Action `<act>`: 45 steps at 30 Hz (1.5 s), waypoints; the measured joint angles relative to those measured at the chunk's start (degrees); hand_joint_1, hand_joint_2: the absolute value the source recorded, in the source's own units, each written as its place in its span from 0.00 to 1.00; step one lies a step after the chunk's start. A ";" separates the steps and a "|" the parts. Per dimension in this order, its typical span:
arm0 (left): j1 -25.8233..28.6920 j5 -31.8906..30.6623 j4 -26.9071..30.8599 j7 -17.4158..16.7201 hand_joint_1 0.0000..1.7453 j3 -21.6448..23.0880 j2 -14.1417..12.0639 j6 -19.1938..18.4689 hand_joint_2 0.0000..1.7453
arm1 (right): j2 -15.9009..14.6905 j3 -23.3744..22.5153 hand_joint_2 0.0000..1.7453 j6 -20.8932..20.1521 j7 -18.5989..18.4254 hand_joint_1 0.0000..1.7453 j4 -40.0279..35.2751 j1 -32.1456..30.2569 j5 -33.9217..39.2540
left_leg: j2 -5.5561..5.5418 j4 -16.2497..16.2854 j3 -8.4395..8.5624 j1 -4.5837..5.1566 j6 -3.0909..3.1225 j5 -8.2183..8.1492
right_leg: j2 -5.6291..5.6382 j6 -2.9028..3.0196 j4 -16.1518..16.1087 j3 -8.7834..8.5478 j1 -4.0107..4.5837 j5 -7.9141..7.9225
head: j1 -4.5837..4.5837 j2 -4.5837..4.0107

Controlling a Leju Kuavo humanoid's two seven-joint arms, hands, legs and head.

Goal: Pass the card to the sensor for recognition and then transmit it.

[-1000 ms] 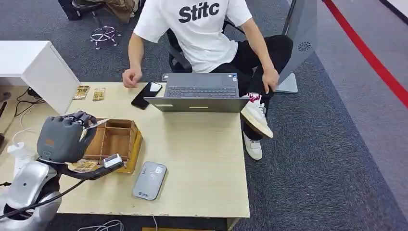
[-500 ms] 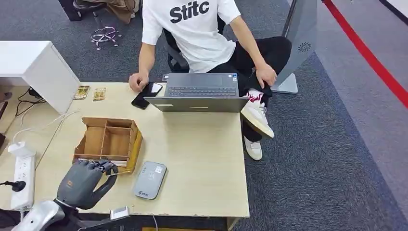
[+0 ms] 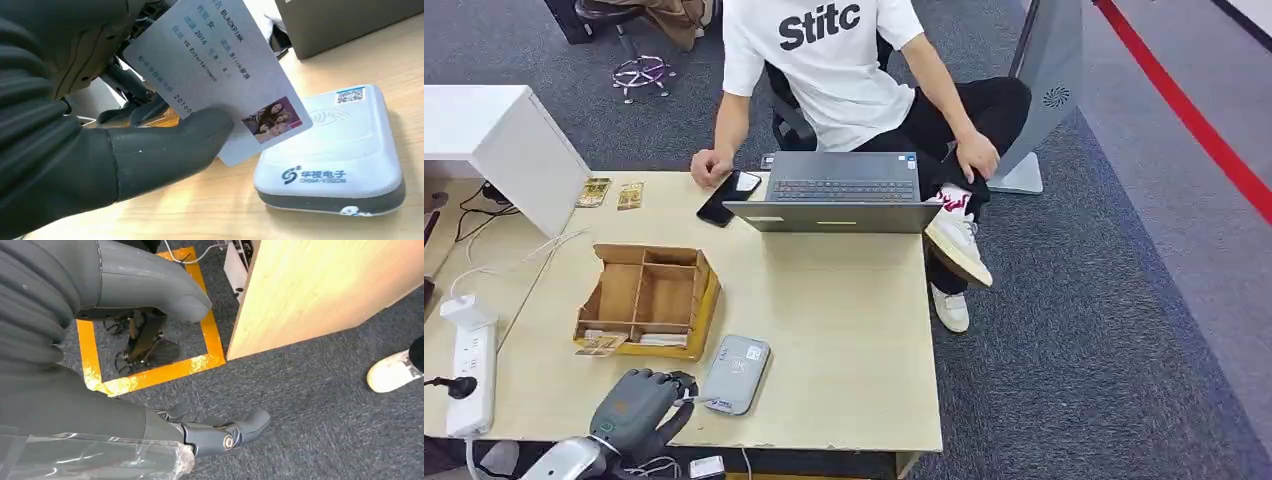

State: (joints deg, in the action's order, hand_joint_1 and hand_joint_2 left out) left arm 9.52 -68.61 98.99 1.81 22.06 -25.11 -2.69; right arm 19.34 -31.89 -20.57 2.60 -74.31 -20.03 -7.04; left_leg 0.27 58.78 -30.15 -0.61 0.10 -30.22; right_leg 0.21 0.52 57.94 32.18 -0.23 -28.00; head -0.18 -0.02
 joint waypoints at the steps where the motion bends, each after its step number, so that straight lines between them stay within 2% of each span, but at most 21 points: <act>1: -0.29 -0.52 -0.46 -0.35 1.00 0.41 0.28 -0.02 1.00 | 0.00 0.02 1.00 0.00 -0.04 0.00 0.04 0.11 -0.02 | -0.01 0.00 0.01 0.00 0.00 0.00 | 0.00 0.00 0.00 -0.01 0.00 0.00 | 0.00 0.00; 9: -1.74 -2.88 -2.49 -1.66 1.00 2.40 1.64 0.02 1.00 | 0.00 0.11 1.00 0.09 -0.04 0.00 0.48 0.39 0.37 | 0.00 0.00 0.01 0.00 0.00 0.00 | -0.01 0.01 0.01 -0.01 0.00 0.01 | 0.00 0.00; 21: -1.99 -4.11 -2.71 -2.25 1.00 2.77 2.60 -0.61 1.00 | 0.00 0.15 1.00 -0.02 -0.04 0.00 0.81 0.52 0.90 | 0.01 0.00 0.02 0.00 -0.01 0.00 | 0.01 0.01 0.01 0.00 0.00 0.01 | 0.00 0.00; 31: -2.91 -3.76 -2.73 -2.25 1.00 2.80 2.86 -5.36 1.00 | 0.00 0.13 1.00 -0.90 -0.07 0.00 1.31 1.18 -0.02 | 0.01 0.00 0.02 0.00 -0.01 0.01 | 0.01 0.01 0.01 0.00 0.00 0.01 | 0.00 0.00; 35: -3.13 -3.47 -2.80 -2.25 1.00 2.82 2.86 -5.97 1.00 | 0.00 0.02 1.00 -0.94 -0.07 0.00 1.62 1.52 -0.22 | 0.01 0.00 0.02 0.00 -0.01 0.01 | 0.01 0.01 0.01 0.00 0.00 0.01 | 0.00 0.00; 41: -3.40 -4.42 -2.77 -2.84 1.00 2.84 2.93 -5.24 1.00 | 0.00 -0.04 1.00 -0.87 0.00 0.00 1.68 1.60 0.18 | 0.01 0.00 0.02 0.00 -0.01 0.01 | 0.02 0.01 0.01 0.00 0.00 0.01 | 0.00 0.00; 45: -3.78 -5.94 -2.01 -2.30 1.00 2.84 3.52 -2.44 1.00 | 0.00 0.00 1.00 -0.44 0.37 0.00 1.68 1.27 1.09 | 0.00 0.00 0.03 0.00 -0.01 0.01 | 0.00 0.01 0.01 0.01 0.00 0.01 | 0.00 0.00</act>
State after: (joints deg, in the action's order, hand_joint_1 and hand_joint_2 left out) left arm 5.75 -74.55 96.98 -0.48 24.90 -21.59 -5.13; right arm 19.34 -31.89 -21.01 2.97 -72.63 -18.76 -5.95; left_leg 0.27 58.78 -30.12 -0.61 0.09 -30.21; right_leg 0.21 0.53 57.94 32.19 -0.23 -27.99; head -0.17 -0.02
